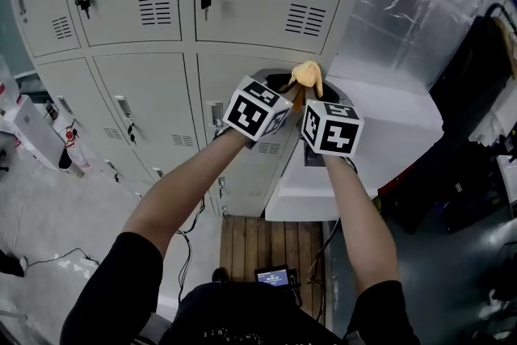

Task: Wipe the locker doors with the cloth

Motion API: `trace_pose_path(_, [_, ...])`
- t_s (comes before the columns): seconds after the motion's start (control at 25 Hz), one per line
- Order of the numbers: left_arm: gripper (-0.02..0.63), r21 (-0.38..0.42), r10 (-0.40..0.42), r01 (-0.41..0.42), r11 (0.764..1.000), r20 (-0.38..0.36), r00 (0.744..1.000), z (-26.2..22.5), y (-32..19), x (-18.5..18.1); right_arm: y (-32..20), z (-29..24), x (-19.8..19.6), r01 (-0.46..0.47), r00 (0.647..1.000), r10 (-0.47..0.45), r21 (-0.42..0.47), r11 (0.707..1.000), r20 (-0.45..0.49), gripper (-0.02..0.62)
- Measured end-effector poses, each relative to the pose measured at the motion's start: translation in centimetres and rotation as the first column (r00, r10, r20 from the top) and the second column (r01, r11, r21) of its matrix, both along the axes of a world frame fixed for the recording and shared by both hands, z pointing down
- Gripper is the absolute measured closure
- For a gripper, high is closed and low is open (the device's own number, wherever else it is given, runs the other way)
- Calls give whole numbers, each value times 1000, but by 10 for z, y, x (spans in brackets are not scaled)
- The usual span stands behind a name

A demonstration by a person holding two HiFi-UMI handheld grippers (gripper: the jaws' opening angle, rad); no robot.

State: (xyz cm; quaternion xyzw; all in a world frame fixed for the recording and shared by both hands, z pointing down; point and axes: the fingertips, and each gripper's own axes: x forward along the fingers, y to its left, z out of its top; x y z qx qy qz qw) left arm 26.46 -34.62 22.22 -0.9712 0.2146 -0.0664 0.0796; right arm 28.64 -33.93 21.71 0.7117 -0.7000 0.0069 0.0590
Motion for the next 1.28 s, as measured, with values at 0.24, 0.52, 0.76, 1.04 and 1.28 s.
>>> trace_pose_path(0.24, [549,-2,15,-15,1000,-1,1000,1,2,10,2,1,10,-23,1000,23,-8,1000,7,534])
trace_pose_path(0.52, [549,5,18,-17,1000,-26,1000,0,8,2,8,0,2,-9,1000,9,9,1000,16,534])
trace_pose_path(0.76, [549,35,-28,30,999,-64,998,-4,9,-37,7,-4,-37,72,997,-73,48,996,9,534])
trace_pose_path(1.04, [549,40,-143,146,988,-69,987,-1,-8,-104,-13,0,-103,197,980,-198,51,979,9,534])
trace_pose_path(1.28, [549,28,-237,239,971,-60,970,10,-24,-161,-31,11,-160,287,958,-287,37,957,9,534])
